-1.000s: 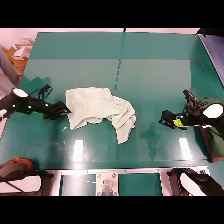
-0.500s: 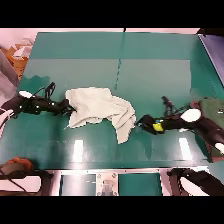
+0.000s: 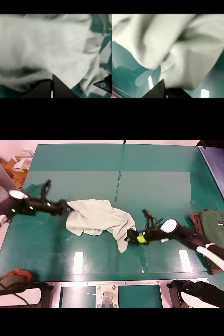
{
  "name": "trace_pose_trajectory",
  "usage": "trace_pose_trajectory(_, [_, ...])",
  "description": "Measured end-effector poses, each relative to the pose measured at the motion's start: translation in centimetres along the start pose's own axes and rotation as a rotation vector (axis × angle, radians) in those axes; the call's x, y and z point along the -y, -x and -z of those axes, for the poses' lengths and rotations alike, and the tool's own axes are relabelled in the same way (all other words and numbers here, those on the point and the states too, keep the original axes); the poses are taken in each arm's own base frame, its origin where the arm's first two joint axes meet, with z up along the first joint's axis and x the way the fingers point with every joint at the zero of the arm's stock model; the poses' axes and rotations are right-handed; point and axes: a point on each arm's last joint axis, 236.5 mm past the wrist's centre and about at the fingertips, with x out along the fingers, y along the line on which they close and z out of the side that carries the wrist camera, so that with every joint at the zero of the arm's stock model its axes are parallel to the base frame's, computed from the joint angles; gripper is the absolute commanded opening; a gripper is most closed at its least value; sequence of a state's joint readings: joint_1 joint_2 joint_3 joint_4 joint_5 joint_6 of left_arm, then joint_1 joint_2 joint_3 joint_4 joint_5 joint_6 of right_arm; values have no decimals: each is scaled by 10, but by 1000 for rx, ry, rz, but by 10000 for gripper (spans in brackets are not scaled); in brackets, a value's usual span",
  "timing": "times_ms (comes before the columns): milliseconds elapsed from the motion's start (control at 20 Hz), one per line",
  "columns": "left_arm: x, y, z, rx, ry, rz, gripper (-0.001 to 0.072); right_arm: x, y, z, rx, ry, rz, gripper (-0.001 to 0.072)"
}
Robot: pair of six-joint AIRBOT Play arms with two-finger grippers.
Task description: Fold the shirts.
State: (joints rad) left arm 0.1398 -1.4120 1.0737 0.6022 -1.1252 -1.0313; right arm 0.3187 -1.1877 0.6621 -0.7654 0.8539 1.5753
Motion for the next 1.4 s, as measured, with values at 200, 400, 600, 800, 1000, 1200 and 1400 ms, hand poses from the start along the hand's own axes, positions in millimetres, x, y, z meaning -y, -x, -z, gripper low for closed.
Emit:
trace_pose_trajectory(200, [97, 104, -86, 277, -256, 5, 17, -38, 126, -96, 221, 126, -7, 12])
trace_pose_trajectory(400, [247, 243, -121, 618, -610, 2, 17, -111, 318, -141, 597, 312, -9, 12])
trace_pose_trajectory(600, [378, 366, -85, 959, -889, 4, 17, -188, 469, -99, 962, 523, 16, 12])
trace_pose_trajectory(800, [435, 441, -39, 1209, -1022, -72, 17, -219, 540, -40, 1203, 621, 73, 12])
trace_pose_trajectory(1000, [441, 469, -30, 1315, -1046, -153, 17, -212, 569, -16, 1334, 613, 169, 12])
trace_pose_trajectory(1200, [397, 442, -70, 1249, -950, -200, 18, -175, 543, -53, 1247, 525, 219, 13])
trace_pose_trajectory(1400, [305, 343, -136, 979, -804, -204, 18, -110, 456, -129, 1014, 406, 208, 13])
